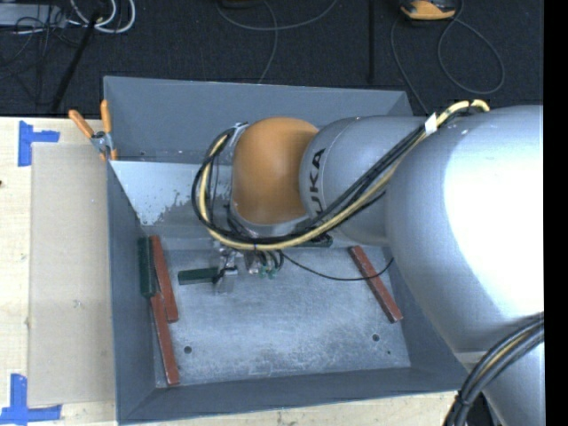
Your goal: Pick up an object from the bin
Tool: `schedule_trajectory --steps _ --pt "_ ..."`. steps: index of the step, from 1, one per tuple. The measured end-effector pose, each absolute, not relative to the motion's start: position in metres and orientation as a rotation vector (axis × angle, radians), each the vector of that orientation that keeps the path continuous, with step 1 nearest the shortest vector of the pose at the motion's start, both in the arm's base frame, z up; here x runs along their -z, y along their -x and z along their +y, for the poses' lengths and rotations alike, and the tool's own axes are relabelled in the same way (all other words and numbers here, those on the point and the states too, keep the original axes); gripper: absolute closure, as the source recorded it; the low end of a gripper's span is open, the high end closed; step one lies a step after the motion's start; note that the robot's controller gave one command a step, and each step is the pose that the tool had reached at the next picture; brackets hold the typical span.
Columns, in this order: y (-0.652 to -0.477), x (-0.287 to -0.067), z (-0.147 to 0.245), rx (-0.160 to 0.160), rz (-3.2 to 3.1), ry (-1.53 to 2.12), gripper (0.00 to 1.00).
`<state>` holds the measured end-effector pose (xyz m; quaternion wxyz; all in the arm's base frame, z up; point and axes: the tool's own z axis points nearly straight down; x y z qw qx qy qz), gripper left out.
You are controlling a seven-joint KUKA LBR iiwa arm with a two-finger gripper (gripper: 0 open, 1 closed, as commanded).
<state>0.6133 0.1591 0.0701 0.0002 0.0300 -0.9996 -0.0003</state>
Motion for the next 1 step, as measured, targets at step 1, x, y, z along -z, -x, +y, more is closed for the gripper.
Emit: schedule_trajectory --steps 1 --pt "-0.5967 -0.2139 0.201 0.005 -3.142 -0.235 1.0"
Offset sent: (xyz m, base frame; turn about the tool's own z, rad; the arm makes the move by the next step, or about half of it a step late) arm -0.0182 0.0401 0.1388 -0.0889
